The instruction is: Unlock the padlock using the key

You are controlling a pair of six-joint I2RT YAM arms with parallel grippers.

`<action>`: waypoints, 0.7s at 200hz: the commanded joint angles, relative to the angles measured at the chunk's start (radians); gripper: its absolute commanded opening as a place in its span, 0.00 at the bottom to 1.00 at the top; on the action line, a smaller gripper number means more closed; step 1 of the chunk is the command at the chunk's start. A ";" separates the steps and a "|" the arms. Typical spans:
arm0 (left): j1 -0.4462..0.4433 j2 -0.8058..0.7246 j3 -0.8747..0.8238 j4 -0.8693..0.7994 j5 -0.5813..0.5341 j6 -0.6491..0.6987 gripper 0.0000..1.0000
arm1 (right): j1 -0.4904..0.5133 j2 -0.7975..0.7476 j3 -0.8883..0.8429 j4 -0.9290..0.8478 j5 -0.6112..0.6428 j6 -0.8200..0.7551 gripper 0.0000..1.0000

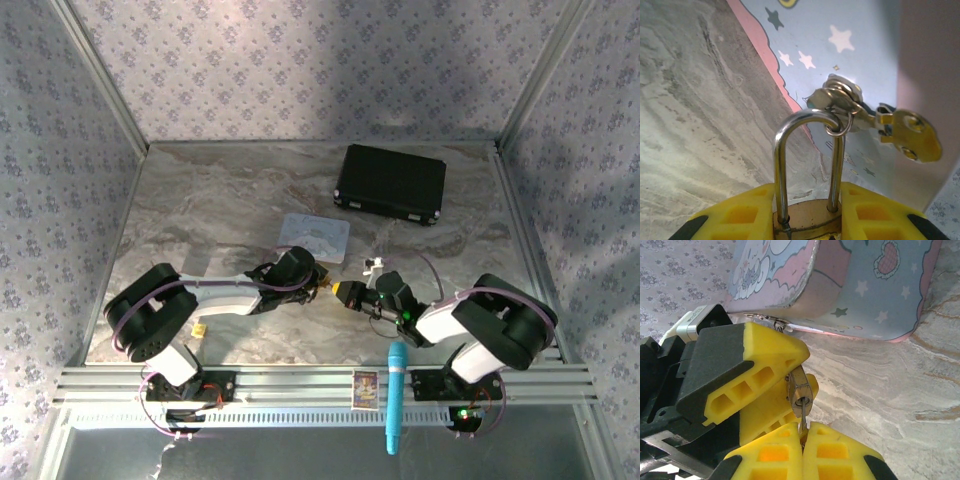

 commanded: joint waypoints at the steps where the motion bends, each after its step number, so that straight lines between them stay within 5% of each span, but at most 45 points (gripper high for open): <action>1: -0.018 0.018 0.002 -0.014 0.049 -0.024 0.00 | 0.004 0.029 0.021 0.051 -0.002 0.011 0.00; 140: -0.032 -0.037 -0.009 0.089 0.076 -0.050 0.00 | -0.031 0.186 0.039 0.219 -0.021 0.082 0.00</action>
